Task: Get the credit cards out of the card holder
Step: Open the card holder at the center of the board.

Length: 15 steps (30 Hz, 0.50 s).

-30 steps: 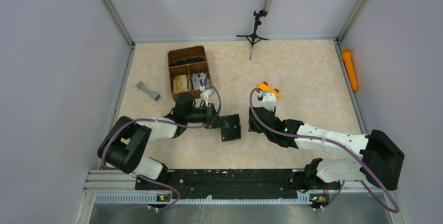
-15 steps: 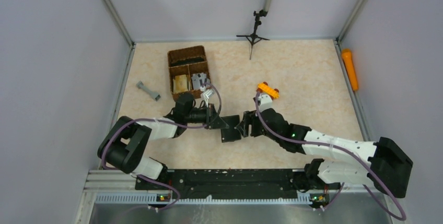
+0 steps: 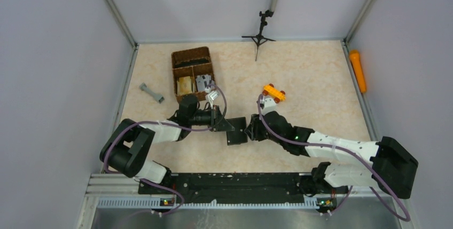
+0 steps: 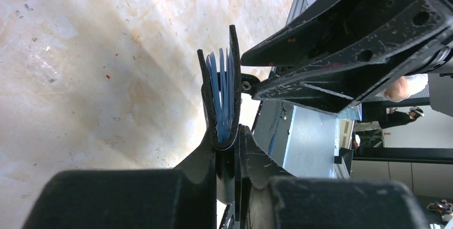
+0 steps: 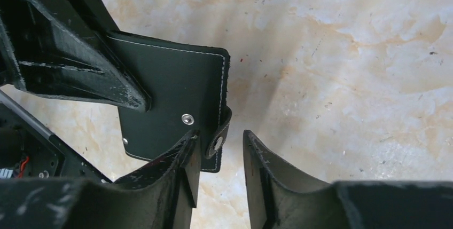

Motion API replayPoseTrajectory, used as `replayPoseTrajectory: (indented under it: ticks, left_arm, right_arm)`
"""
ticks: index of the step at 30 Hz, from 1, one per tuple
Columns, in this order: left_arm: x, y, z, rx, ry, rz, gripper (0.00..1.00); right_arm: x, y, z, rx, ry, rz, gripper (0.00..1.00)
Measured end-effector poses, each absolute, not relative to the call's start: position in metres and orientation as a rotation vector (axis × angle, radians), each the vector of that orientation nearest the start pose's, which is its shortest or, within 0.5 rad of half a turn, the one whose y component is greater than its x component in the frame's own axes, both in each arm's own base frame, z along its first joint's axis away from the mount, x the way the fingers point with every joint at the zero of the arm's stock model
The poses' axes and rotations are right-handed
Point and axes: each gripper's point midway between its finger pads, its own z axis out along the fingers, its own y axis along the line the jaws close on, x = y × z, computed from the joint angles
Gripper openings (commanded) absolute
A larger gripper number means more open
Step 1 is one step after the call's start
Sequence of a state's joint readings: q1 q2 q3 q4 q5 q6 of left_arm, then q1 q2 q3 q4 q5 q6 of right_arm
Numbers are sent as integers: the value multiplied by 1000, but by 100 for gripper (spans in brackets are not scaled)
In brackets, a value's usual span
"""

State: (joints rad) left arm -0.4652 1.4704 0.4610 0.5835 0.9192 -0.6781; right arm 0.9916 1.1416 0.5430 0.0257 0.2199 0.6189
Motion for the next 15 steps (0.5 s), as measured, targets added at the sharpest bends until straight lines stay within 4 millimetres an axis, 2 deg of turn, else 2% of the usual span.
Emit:
replayPoseTrajectory:
  ticks: [6,10,12,14,15]
  left_arm:
    - [204,-276,106,442,2157,-1605,0]
    - [204,-277,106,444,2155,-1605,6]
    - [205,-277,106,443,2155,-1605,21]
    - [205,-276,106,446,2153,-1600,45]
    - [206,-276,105,444,2155,-1593,52]
  right_arm:
    - [194,269,89,-275,2242,660,29]
    - [192,267,86,-285,2259,646,4]
    - [191,265,84,-287,2270,636,0]
    - [190,264,83,-289,2276,632,0]
    - [190,264,82,-288,2277,631,0]
